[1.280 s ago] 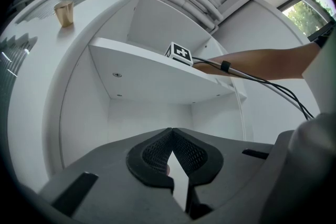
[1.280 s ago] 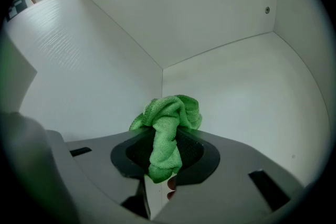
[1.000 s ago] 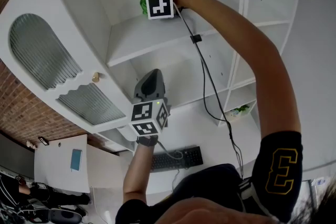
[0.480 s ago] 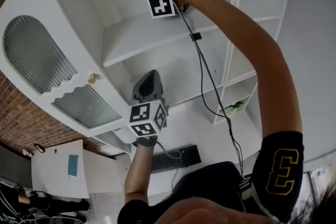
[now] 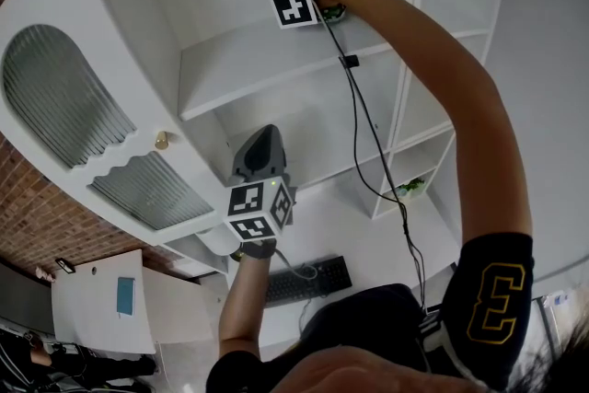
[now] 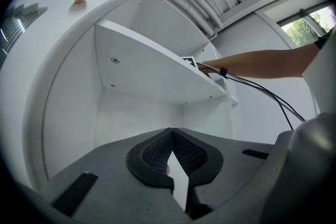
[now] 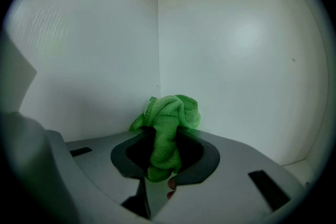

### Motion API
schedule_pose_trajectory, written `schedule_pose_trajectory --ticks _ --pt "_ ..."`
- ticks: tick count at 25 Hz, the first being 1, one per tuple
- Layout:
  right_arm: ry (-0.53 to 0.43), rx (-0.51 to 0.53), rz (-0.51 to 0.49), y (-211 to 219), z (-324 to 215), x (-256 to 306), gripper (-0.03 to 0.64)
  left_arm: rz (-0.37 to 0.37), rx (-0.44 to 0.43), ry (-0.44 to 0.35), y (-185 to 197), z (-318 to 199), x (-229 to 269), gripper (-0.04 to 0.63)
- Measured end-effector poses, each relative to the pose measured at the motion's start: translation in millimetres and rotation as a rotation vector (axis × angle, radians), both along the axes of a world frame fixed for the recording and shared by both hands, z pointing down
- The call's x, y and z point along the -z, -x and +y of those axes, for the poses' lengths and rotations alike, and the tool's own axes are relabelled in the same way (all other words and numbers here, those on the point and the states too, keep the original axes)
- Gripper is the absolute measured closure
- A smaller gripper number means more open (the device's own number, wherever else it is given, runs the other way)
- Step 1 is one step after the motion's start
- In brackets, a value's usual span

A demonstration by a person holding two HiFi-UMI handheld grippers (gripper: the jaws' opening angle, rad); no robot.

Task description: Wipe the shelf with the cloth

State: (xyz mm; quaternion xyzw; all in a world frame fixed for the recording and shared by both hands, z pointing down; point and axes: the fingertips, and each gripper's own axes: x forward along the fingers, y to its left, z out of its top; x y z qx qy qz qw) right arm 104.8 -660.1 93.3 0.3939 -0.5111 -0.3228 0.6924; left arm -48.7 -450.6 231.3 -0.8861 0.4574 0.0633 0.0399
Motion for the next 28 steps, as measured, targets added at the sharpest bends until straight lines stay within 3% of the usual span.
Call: schedule_pose_trajectory --ticks 9,13,15,19,23,28 --pt "-0.02 -0.037 -0.008 -22 -1 -4 0.534 0.007 -0.009 0.016 -6 4 -6 0.586" --pt "-0.066 0.014 0.059 -17 -1 7 0.532 0.02 0.01 0.012 -7 11 1 0.586" --pt "-0.136 0.116 0.04 6 8 20 0.532 0.012 0.023 0.004 -2 18 1 0.586" --pt "-0.197 0.392 -0.164 86 53 45 0.531 0.019 0.067 0.011 11 27 0 0.586" --pt "-0.13 0.593 -0.304 165 98 48 0.53 0.012 0.1 0.018 16 41 -3 0.586" --pt "-0.048 0.718 -0.318 233 128 39 0.529 0.011 0.155 0.02 33 54 -3 0.586"
